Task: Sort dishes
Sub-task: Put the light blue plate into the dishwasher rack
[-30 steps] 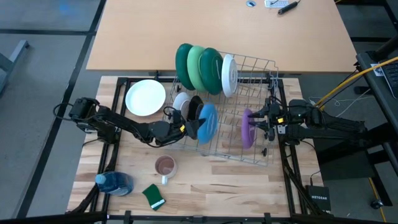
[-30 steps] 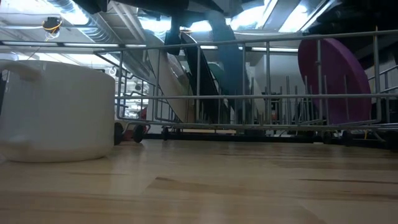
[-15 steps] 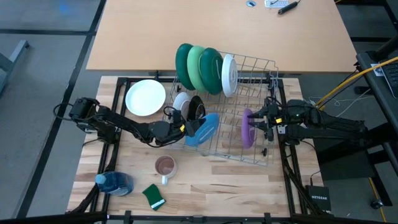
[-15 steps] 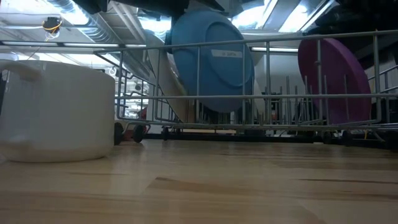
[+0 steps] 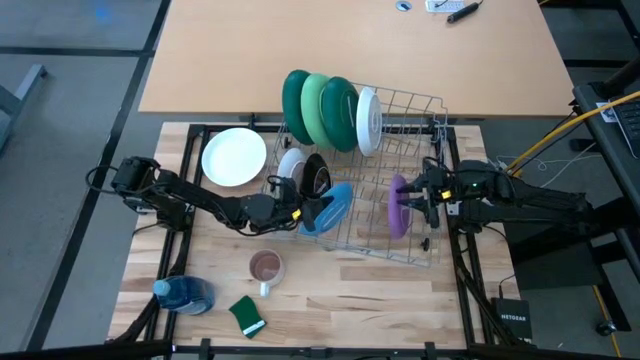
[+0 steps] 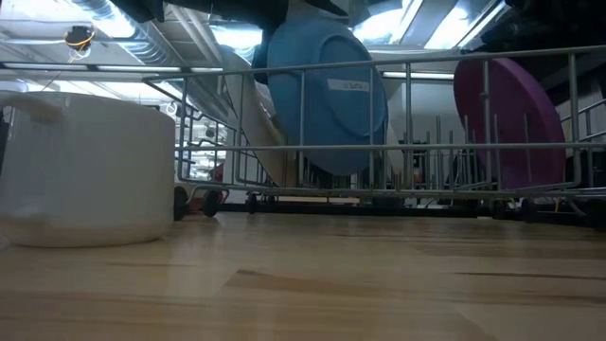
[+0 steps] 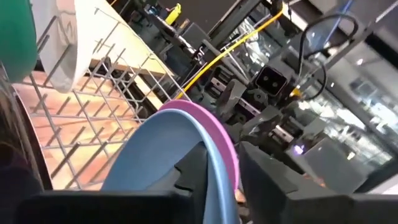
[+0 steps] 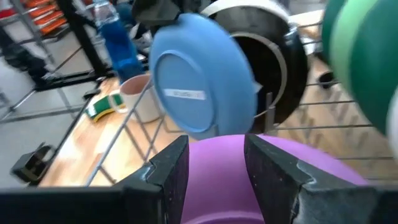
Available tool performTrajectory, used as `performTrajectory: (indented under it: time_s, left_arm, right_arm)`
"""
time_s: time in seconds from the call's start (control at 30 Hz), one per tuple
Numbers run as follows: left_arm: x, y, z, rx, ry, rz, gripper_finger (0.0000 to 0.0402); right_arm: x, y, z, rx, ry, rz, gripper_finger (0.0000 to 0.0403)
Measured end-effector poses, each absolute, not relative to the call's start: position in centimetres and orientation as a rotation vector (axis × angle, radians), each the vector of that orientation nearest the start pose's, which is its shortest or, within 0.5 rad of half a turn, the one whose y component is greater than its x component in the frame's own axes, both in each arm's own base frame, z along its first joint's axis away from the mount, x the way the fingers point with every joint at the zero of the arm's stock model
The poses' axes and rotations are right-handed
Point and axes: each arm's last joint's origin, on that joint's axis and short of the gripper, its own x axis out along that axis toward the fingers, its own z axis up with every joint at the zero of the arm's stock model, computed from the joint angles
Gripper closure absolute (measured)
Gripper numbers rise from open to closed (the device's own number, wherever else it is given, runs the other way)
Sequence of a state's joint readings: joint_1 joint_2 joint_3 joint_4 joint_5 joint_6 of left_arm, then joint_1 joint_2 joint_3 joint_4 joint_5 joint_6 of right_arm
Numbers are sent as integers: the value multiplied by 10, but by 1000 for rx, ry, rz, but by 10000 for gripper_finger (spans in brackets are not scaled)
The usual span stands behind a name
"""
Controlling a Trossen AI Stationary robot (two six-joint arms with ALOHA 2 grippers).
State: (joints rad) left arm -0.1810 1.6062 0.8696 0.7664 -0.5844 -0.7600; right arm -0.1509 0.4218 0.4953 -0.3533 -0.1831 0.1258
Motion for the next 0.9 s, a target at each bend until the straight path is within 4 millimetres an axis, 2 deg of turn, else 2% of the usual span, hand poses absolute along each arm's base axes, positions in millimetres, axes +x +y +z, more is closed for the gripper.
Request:
performTrajectory:
  time_s: [0.2,0.33,0.6,0.9]
  left_arm:
    - [340,-46,249,-674,-156,380,263]
    - [340,-46,248,-607,-129,389,244]
    - [341,-48,244,-506,-50,339,254]
    - [341,-51,237,-532,38,253,283]
  right_arm:
    - [114,-9,262,189,292,126,242]
    - [118,-9,261,194,300,145,242]
    - [131,-11,259,198,317,145,242]
    - [137,-11,256,205,347,159,242]
